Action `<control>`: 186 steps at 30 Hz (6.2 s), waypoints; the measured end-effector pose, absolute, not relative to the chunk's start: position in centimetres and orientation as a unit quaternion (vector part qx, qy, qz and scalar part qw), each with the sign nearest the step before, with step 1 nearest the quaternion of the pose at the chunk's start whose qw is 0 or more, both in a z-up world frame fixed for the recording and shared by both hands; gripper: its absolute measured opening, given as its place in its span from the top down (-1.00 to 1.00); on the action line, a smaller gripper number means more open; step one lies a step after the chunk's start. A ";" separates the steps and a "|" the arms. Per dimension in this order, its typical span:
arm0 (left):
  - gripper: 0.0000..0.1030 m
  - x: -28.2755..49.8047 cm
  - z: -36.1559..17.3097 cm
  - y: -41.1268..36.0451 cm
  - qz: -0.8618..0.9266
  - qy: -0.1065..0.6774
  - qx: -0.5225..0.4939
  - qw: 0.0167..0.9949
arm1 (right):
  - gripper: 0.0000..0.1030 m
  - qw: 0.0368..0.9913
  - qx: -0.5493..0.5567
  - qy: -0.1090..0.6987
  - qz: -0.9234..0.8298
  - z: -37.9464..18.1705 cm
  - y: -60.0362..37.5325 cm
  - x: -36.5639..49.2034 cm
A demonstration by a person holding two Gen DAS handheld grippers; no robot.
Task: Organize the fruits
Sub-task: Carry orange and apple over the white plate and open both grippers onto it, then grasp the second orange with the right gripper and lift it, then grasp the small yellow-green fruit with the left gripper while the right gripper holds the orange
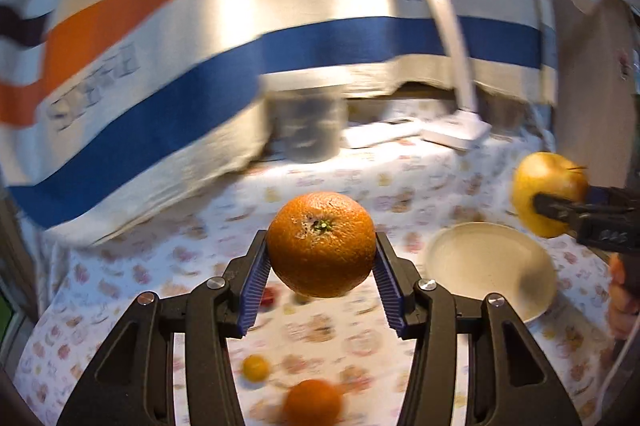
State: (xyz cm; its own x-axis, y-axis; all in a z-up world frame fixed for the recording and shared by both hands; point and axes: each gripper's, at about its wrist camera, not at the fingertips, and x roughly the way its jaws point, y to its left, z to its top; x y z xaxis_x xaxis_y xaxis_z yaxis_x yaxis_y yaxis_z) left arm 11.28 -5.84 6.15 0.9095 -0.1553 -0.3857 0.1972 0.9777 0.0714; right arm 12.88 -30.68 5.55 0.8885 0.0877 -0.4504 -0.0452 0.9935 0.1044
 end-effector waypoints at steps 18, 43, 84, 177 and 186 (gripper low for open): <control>0.05 18.3 1.1 -18.2 -0.184 0.339 0.116 0.915 | -0.72 0.943 0.082 0.323 -0.013 0.9 -35.0 16.7; -0.04 20.5 -3.4 -20.3 -0.173 0.385 0.154 0.894 | -0.72 0.924 0.105 0.367 0.000 -1.4 -35.5 18.4; -0.99 8.5 5.4 5.5 -0.012 0.234 -0.011 0.972 | -0.99 0.976 0.013 0.216 0.028 4.0 -27.0 11.0; 0.55 7.2 -4.4 9.0 -0.002 0.487 0.003 0.873 | 0.02 0.933 -0.016 0.338 0.120 -0.5 -22.6 9.5; 0.55 6.6 -3.3 7.8 -0.018 0.464 0.015 0.885 | 0.02 0.933 -0.016 0.339 0.117 -0.6 -22.5 9.5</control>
